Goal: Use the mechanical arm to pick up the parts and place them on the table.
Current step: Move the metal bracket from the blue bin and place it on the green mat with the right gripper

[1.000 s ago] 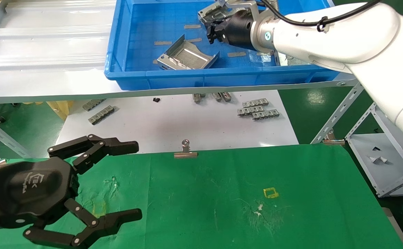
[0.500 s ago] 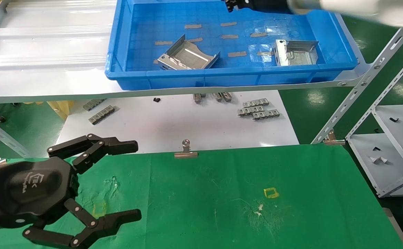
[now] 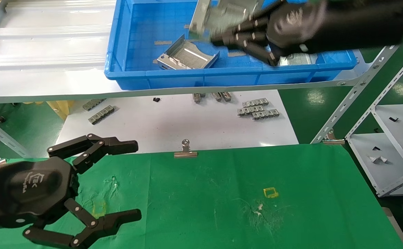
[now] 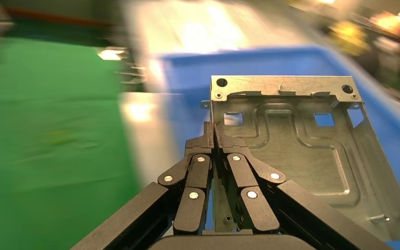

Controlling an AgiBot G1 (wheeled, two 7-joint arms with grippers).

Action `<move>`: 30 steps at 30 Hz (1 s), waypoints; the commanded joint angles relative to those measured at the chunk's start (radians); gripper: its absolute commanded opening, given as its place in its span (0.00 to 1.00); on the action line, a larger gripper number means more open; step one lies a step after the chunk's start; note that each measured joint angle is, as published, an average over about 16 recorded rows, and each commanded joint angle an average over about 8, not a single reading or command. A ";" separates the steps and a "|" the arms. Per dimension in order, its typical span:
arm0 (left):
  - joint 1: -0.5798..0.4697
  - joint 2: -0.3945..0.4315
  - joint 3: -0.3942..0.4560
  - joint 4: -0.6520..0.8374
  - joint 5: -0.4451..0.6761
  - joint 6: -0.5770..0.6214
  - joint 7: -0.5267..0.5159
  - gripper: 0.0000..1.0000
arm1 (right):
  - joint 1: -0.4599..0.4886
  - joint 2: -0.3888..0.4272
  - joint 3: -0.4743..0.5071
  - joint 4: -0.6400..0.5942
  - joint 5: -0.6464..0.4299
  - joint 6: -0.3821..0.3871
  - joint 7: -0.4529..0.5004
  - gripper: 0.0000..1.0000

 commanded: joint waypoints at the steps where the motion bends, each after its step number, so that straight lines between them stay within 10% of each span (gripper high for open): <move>1: 0.000 0.000 0.000 0.000 0.000 0.000 0.000 1.00 | 0.003 0.023 0.012 -0.016 0.029 -0.122 -0.056 0.00; 16: 0.000 0.000 0.000 0.000 0.000 0.000 0.000 1.00 | -0.090 0.231 -0.227 0.234 0.076 -0.213 -0.231 0.00; 30: 0.000 0.000 0.000 0.000 0.000 0.000 0.000 1.00 | -0.206 0.185 -0.382 0.101 -0.011 -0.166 -0.402 0.00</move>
